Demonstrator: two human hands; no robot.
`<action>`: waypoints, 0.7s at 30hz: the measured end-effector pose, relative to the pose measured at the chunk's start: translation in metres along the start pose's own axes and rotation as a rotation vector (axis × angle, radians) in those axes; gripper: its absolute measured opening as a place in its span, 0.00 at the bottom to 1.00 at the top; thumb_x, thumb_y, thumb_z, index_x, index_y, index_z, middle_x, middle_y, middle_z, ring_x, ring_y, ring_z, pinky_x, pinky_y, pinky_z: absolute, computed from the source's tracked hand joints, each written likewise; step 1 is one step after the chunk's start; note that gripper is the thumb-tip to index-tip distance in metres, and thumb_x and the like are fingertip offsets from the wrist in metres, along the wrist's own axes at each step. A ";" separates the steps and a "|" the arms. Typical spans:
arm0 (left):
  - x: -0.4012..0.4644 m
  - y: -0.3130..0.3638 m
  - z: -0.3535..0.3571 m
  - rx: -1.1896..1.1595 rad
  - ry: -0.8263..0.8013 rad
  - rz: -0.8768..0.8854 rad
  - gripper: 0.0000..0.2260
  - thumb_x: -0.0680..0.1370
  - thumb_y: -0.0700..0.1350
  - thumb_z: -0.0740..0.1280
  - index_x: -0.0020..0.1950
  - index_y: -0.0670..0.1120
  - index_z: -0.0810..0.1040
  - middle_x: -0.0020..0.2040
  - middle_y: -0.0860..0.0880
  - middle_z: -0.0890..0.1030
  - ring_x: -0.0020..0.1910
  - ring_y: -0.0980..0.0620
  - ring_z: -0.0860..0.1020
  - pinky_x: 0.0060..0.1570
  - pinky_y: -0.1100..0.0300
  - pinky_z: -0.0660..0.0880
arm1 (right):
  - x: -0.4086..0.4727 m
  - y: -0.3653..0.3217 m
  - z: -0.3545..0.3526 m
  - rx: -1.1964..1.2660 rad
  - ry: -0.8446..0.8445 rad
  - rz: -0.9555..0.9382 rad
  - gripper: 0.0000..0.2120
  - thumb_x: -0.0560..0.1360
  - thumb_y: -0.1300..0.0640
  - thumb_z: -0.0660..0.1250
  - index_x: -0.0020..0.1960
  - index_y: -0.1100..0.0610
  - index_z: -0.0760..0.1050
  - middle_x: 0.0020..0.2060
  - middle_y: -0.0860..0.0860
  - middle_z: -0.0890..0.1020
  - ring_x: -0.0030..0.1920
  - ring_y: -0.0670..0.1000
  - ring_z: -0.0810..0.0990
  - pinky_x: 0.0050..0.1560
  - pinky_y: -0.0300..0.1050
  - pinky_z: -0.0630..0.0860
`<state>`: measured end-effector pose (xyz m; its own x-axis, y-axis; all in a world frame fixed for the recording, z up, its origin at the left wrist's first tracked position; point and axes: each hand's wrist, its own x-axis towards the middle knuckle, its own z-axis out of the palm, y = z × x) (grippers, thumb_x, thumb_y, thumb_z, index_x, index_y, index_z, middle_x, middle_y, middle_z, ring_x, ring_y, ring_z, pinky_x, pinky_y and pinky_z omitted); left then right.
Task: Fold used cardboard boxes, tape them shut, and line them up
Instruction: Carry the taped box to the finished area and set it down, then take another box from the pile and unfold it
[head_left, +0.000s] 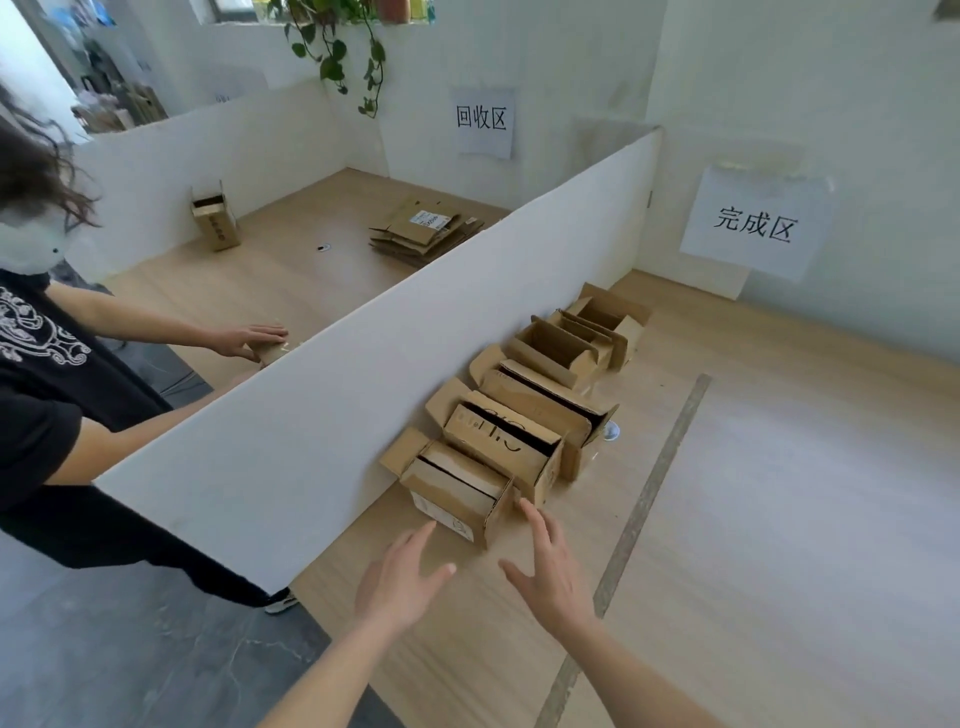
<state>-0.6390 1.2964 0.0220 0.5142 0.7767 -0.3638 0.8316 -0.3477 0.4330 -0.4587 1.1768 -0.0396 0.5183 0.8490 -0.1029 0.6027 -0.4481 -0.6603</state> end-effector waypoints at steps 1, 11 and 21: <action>-0.005 0.005 -0.004 0.009 0.022 0.023 0.32 0.79 0.63 0.64 0.80 0.59 0.56 0.79 0.56 0.60 0.76 0.52 0.65 0.69 0.51 0.69 | -0.007 -0.002 -0.010 -0.044 0.001 -0.003 0.40 0.78 0.43 0.68 0.81 0.41 0.47 0.78 0.45 0.59 0.70 0.50 0.71 0.56 0.44 0.77; -0.101 0.101 -0.040 0.133 0.151 0.373 0.33 0.77 0.64 0.66 0.79 0.57 0.60 0.79 0.54 0.63 0.76 0.52 0.63 0.74 0.50 0.64 | -0.145 -0.043 -0.164 -0.372 0.169 0.094 0.39 0.77 0.33 0.63 0.81 0.41 0.51 0.80 0.46 0.59 0.78 0.52 0.62 0.77 0.51 0.59; -0.264 0.292 -0.052 0.163 0.199 0.822 0.35 0.76 0.68 0.63 0.79 0.60 0.56 0.80 0.51 0.60 0.78 0.48 0.61 0.74 0.46 0.62 | -0.362 -0.056 -0.356 -0.511 0.460 0.287 0.39 0.76 0.32 0.63 0.81 0.39 0.49 0.80 0.44 0.57 0.79 0.48 0.57 0.78 0.47 0.52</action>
<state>-0.5427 1.0175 0.2874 0.9325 0.3179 0.1712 0.2393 -0.8992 0.3664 -0.4636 0.7946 0.2996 0.8320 0.5261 0.1762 0.5540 -0.8043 -0.2149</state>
